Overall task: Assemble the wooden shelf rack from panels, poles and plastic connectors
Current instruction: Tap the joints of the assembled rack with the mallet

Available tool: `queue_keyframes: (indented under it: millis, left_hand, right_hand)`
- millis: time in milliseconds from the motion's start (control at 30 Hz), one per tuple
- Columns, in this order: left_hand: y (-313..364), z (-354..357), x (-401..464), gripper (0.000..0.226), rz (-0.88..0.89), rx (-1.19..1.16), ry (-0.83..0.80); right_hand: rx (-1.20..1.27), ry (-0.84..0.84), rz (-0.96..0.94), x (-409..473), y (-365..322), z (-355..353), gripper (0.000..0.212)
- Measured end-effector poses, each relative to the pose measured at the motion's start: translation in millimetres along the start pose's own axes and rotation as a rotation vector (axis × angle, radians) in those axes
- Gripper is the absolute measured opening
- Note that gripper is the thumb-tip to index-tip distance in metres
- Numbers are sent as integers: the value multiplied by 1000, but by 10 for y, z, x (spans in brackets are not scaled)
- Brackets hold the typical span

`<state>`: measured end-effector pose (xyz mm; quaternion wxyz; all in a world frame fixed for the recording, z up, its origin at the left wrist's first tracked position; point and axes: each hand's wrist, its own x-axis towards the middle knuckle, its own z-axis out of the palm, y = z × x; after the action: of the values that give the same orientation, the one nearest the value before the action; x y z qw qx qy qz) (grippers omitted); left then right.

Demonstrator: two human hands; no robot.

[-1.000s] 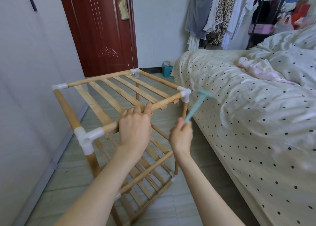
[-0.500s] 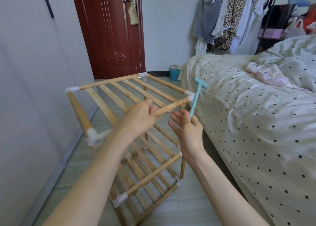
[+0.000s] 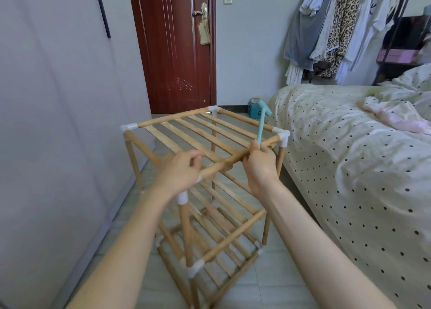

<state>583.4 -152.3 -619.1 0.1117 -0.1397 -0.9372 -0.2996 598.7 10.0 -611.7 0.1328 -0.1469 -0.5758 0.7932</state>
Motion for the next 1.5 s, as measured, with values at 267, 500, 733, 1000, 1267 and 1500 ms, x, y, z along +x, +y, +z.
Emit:
queue_keyframes:
  millis: [267, 500, 733, 1000, 1267, 1500]
  left_hand:
    - [-275, 75, 66, 36, 139, -106, 20]
    - [-211, 325, -10, 28, 287, 217, 205]
    - [130, 540, 12, 36, 281, 316, 246]
    - [250, 724, 84, 52, 270, 438, 157]
    - [266, 738, 91, 61, 269, 442, 156]
    - [244, 742, 73, 64, 265, 442, 171]
  right_hand:
    - [-52, -75, -2, 232, -51, -431, 35]
    - [-8, -222, -5, 75, 2, -504, 21]
    - [-222, -60, -154, 57, -76, -711, 16]
    - [-926, 76, -410, -256, -14, -1295, 26]
    - [-741, 324, -845, -313, -126, -1209, 24]
    - [-854, 258, -734, -244, 32, -1212, 31]
